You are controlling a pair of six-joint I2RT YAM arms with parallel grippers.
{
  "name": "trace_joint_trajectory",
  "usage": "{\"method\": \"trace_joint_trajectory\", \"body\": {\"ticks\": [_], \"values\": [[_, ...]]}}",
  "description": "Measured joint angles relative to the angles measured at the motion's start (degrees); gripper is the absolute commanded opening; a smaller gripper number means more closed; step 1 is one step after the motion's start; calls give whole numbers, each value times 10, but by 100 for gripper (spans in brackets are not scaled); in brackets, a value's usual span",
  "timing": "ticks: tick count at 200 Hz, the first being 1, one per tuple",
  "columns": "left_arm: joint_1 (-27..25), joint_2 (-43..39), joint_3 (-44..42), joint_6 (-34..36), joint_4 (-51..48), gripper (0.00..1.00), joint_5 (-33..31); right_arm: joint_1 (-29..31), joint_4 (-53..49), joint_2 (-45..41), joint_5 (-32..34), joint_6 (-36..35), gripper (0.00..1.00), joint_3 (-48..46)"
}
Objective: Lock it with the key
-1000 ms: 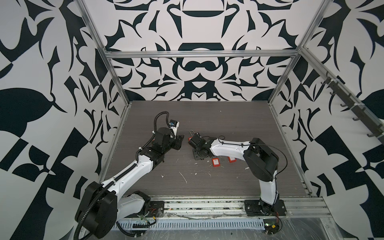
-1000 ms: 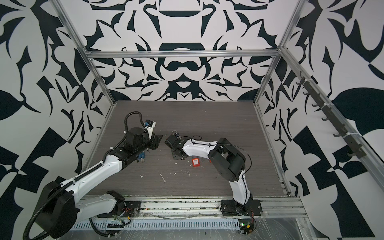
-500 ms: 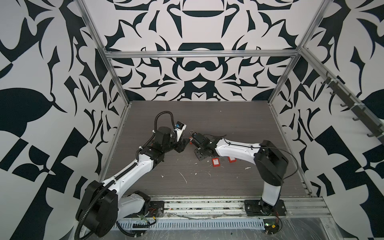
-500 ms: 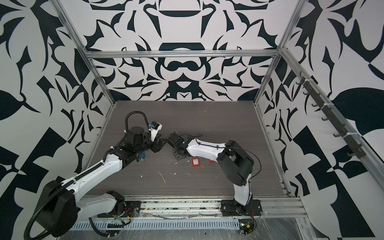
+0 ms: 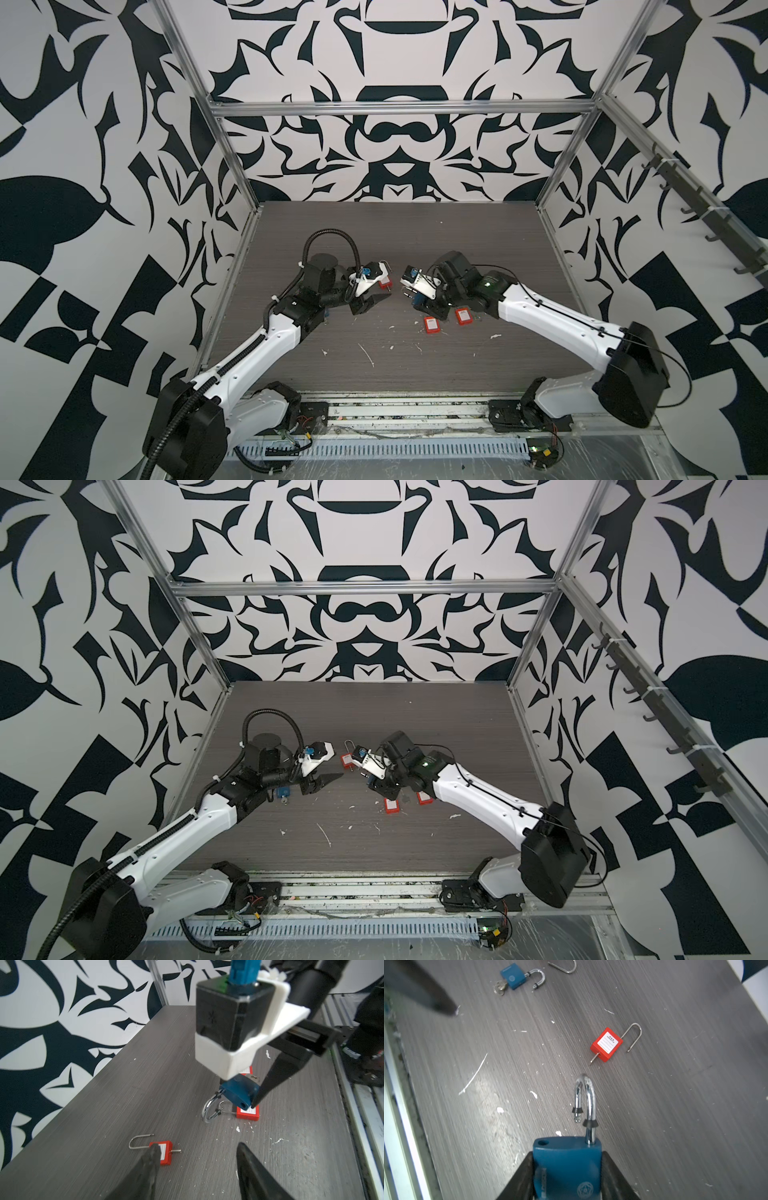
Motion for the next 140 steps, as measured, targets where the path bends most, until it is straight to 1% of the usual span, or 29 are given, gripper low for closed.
{"method": "trace_joint_trajectory", "body": {"ticks": [32, 69, 102, 140], "values": [[0, 32, 37, 42, -17, 55, 72, -9, -4, -36, -34, -57, 17, -7], [0, 96, 68, 45, -30, 50, 133, -10, 0, -61, -57, -93, 16, -22], [0, 144, 85, 39, -39, 47, 167, -10, 0, -78, -63, -111, 14, -35], [-2, 157, 92, 31, -43, 39, 192, -10, 1, -85, -63, -123, 13, -35]]}}
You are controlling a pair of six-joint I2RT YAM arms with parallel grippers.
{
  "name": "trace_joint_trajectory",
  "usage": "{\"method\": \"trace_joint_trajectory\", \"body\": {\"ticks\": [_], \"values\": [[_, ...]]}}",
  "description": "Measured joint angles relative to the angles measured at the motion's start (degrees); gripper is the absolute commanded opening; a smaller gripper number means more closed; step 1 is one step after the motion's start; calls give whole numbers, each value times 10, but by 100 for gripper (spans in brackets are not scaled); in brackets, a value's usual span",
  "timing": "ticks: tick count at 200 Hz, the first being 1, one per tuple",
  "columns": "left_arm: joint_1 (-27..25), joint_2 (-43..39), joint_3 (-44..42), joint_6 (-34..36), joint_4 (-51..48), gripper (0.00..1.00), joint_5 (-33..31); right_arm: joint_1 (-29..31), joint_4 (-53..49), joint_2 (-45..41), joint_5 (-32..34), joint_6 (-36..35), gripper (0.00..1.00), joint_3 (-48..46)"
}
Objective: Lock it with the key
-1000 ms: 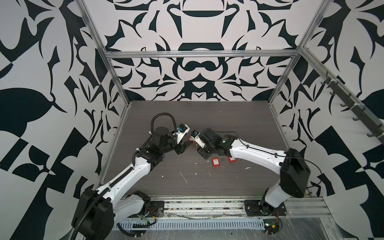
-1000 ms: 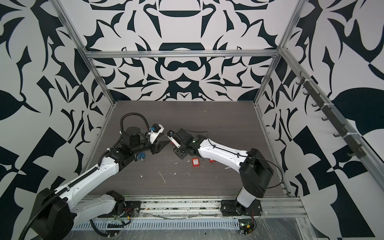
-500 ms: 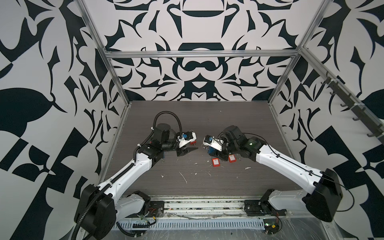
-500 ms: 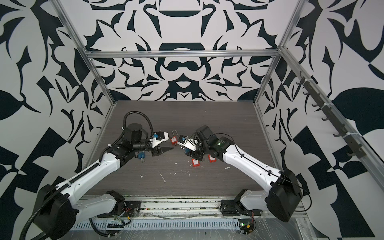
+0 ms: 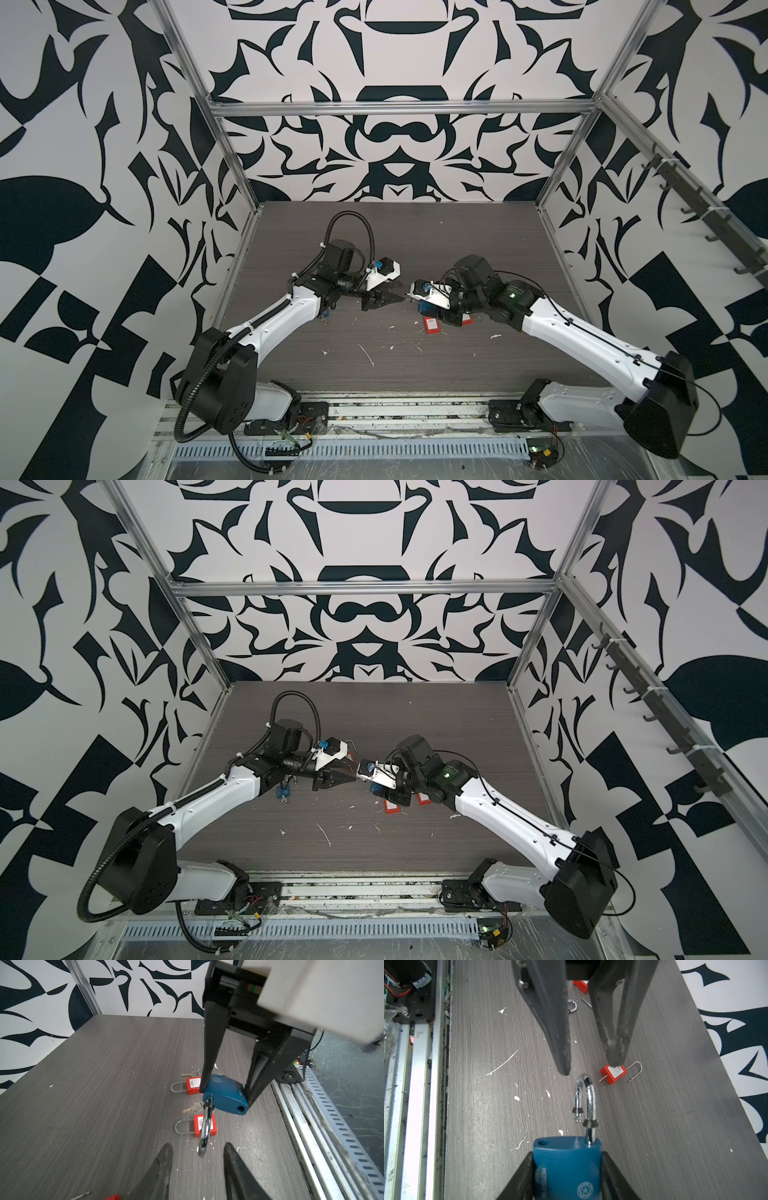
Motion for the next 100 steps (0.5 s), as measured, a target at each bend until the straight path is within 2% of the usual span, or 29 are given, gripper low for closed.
{"method": "trace_joint_trajectory", "body": {"ticks": [43, 77, 100], "values": [[-12, 19, 5, -10, -2, 36, 6, 0, 1, -4, -2, -6, 13, 0], [-22, 21, 5, -15, -4, 25, 6, -1, 2, -6, -3, -9, 12, 0], [-27, 21, 5, -14, -1, 23, 5, -1, 2, -6, -5, -9, 12, 0]]}}
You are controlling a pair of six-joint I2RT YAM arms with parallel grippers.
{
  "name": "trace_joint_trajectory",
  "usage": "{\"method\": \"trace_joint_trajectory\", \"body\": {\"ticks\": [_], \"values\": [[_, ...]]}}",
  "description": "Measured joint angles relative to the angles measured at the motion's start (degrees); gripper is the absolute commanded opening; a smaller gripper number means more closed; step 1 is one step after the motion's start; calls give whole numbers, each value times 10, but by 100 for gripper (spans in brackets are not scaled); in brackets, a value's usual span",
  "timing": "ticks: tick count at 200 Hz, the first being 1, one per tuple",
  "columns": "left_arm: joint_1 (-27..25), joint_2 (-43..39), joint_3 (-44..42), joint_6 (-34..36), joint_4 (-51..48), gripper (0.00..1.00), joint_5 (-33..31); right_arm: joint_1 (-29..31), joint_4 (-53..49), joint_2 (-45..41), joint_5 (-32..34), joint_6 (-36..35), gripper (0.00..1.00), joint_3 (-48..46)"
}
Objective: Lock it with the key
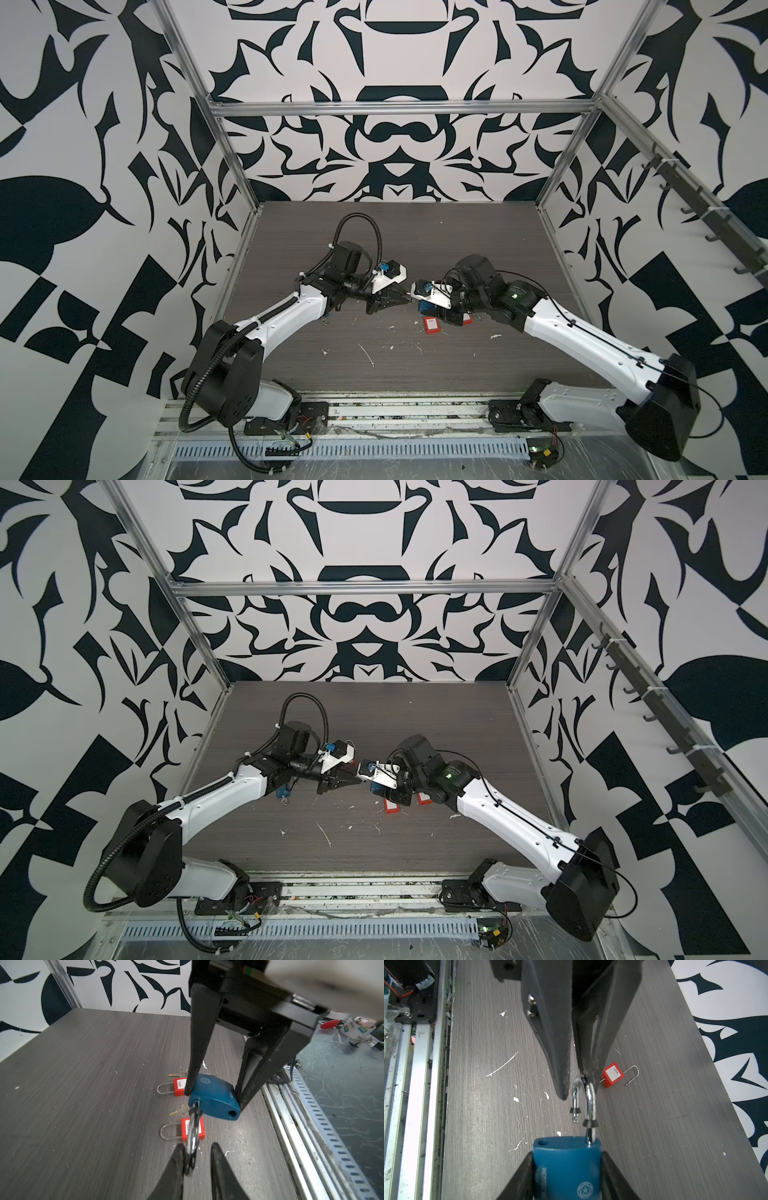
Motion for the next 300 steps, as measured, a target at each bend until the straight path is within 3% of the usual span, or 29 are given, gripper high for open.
{"method": "trace_joint_trajectory", "body": {"ticks": [61, 104, 114, 118, 123, 165, 208, 255, 300], "values": [[-5, 9, 1, -6, 6, 0, 2, 0, -3, 0, -2, -5, 15, 0], [-6, 14, 1, -24, 24, 0, 16, 0, -5, -13, 6, -12, 56, -4], [-7, 14, 0, -33, 35, 0, 20, 0, -3, -19, 9, -20, 69, -7], [-7, 14, -1, -37, 38, 0, 21, 0, -2, -22, 10, -16, 79, -7], [-8, 14, -3, -41, 44, 0, 22, -1, -2, -26, 12, -18, 82, -8], [-16, 16, -26, -69, 84, 0, 23, -23, -21, -49, 7, -24, 81, -8], [-31, 9, -59, -79, 133, 0, 25, -41, -86, -44, 2, -39, 63, 9], [-40, 2, -72, -83, 171, 0, 29, -42, -122, -16, -25, -44, 52, 34], [-42, -7, -73, -92, 198, 0, 35, -42, -143, 7, -55, -42, 47, 42]]}}
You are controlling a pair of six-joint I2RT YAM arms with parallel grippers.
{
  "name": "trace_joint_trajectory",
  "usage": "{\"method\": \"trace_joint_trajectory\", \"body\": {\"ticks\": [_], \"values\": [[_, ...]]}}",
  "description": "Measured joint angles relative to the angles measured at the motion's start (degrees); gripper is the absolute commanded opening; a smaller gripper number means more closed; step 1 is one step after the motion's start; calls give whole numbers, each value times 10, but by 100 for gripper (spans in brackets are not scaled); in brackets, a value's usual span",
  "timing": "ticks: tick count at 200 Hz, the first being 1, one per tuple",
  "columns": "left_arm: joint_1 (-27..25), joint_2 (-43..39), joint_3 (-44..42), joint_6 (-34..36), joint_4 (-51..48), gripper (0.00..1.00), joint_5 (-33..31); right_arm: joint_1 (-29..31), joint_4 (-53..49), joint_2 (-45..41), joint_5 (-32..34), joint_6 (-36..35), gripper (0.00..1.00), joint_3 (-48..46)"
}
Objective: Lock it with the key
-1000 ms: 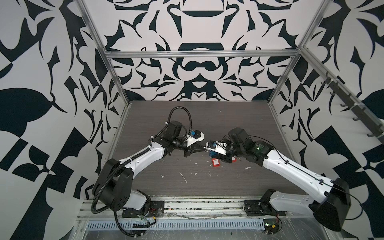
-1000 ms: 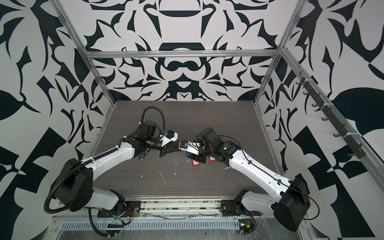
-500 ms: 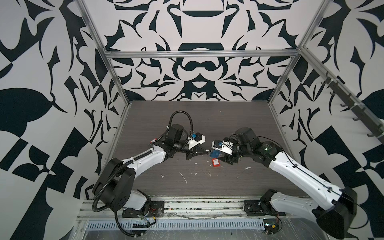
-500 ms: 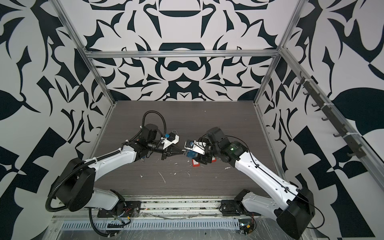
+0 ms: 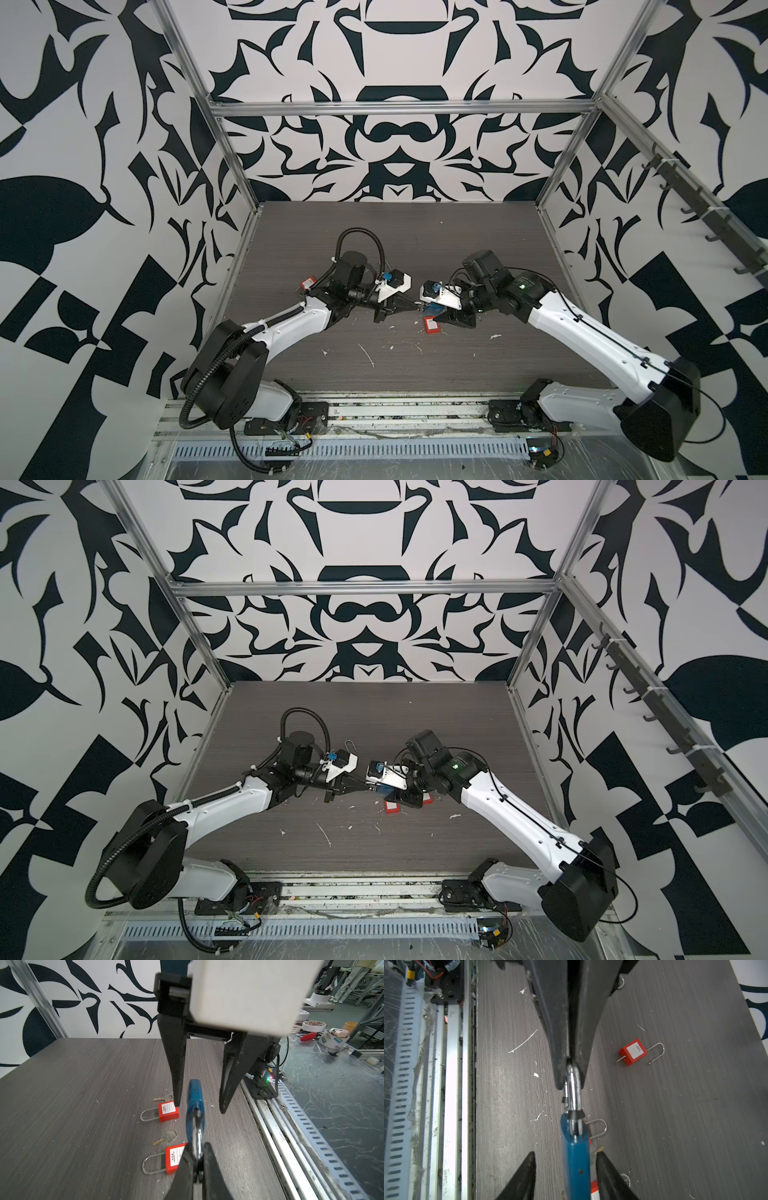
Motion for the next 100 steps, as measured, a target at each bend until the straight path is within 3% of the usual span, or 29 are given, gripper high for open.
{"method": "trace_joint_trajectory", "body": {"ticks": [26, 100], "values": [[0, -4, -2, -3, 9, 0, 7, 0, -4, 0, -9, 4, 35, 1], [-1, -5, -7, -10, 15, 0, 26, -1, -6, -1, -23, 9, 21, 7]]}}
